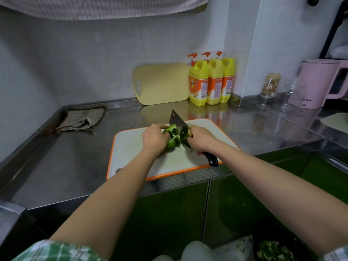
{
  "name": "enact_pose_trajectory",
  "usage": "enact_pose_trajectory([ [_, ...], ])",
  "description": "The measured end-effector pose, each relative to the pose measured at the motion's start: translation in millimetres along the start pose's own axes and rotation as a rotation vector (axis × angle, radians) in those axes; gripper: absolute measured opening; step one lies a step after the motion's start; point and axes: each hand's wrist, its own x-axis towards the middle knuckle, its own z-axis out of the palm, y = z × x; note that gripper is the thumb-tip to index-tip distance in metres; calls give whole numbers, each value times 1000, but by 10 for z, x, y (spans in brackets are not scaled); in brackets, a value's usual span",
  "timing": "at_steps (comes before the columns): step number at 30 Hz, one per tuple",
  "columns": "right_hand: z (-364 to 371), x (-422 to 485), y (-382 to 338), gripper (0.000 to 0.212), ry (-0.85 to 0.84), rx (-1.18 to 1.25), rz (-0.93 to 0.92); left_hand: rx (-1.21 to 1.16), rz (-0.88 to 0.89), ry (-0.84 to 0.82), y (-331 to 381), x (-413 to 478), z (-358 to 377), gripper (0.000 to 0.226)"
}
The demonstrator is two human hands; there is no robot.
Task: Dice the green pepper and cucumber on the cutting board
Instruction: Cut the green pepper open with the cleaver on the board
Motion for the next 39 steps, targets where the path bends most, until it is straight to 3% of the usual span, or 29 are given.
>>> enact_pose_trajectory([
  [3,-136,-44,25,13,159,83,-71,7,-18,37,9,37,-9,33],
  [6,-316,-146,-26,3,227,100,-148,18,-31,103,36,40,-7,18],
  [12,-215,-413,-57,2,165,-31,-226,95,-50,168,58,12,63,18],
  [23,-69,-289,-216,9,135,13,-97,304,107,202,-17,89,235,18],
  [29,-208,-341,-258,25,-54,-9,-10,321,127,222,-69,102,265,18],
  [33,-172,-296,-285,27,-36,32,14,353,165,221,-50,76,270,17],
  [37,-60,-280,-308,48,-52,-32,17,318,142,237,-75,56,256,18],
  [39,-93,-310,-292,48,-94,-75,18,304,137,244,-79,48,250,18],
])
